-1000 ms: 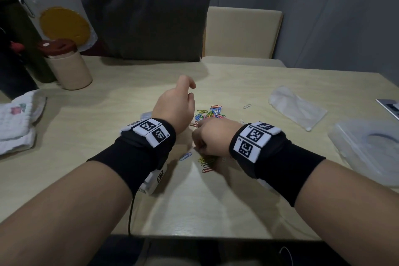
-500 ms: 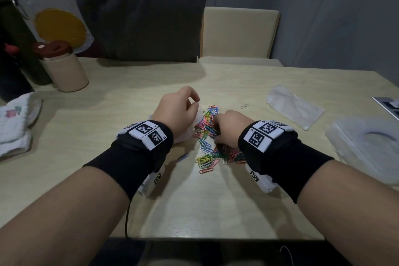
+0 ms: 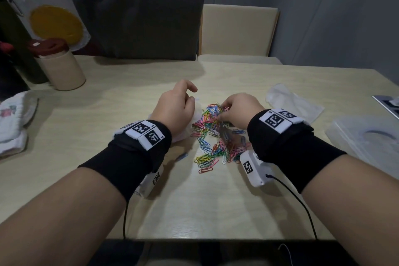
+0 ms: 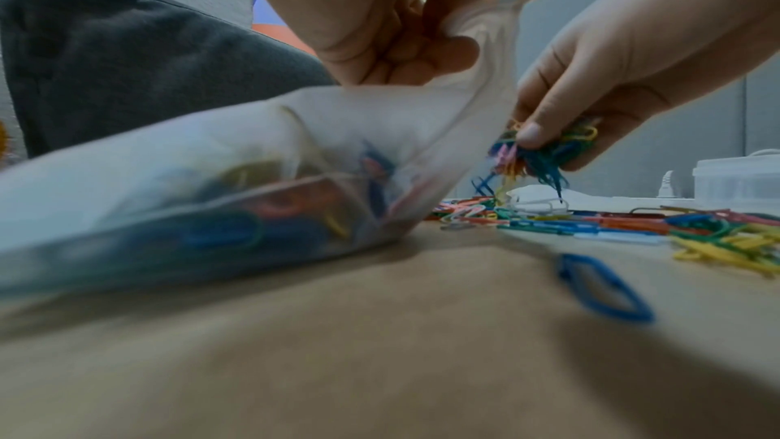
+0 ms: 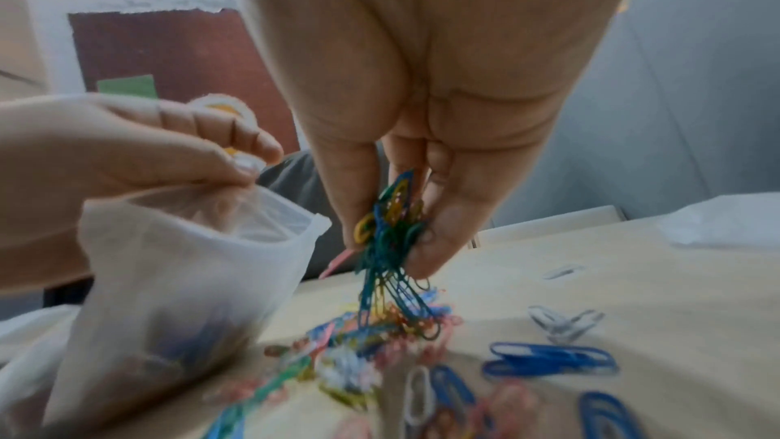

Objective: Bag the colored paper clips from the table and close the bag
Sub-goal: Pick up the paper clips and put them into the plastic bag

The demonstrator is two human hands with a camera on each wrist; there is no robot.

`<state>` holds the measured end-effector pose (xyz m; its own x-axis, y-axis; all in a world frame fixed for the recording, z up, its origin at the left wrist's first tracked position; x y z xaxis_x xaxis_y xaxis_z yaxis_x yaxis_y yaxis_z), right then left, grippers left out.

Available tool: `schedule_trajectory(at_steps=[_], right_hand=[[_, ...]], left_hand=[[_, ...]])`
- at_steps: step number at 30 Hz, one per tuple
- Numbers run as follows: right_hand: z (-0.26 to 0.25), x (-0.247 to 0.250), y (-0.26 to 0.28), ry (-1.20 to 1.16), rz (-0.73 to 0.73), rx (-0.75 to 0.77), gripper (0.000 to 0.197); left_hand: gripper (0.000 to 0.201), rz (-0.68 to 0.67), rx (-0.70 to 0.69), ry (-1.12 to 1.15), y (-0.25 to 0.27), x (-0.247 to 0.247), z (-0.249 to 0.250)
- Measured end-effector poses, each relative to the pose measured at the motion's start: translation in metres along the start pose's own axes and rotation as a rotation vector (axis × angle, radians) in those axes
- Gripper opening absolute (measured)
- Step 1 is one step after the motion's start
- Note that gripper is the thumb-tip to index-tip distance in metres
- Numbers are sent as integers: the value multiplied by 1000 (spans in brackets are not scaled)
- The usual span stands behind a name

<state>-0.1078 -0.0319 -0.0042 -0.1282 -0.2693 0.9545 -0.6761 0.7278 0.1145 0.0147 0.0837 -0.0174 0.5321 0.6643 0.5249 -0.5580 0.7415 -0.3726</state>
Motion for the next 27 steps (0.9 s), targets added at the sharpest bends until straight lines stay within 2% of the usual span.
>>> schedule_trajectory(at_steps=[3,7,9,12,16,18,22,27], right_hand=[[0,3,-9,-355,22,-43,31],[-8,1,-8,-851,-94,-97,19],[-15,0,-3,-1000,-170,-92,14],[-22,-7,-1,-1020,-251,-96,18],[-31,-11,-1,-1061,-285,-160,11],[-34,-10,-2,-1061,-289,-168,11],[-34,-8,-7,-880,-247,-107,10],[-38,-10,-9,-924,-288,-116,13]], left_hand=[[21,6,-1,-5,0,0,0],[23,-4,-2,5,-1,0,0],[23,-11,-2,8,0,-1,1],[24,-5,-16,22,0,0,2],[25,0,-28,27,0,1,3],[24,9,-34,26,0,1,3],[24,1,-33,25,1,-1,2],[24,-4,-37,27,1,-1,3]])
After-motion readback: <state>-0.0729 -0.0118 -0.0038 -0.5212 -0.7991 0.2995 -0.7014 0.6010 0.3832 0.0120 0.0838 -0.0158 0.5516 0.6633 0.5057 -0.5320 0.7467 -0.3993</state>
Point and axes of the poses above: each hand's wrist, its own y-axis away from the middle knuckle, its own x-axis out of the back of the hand, z = x × y, the point moved 3 cm from there along -y, towards the middle knuckle, and after that the axes turned 9 degrees about y, right-handed, at the moved point
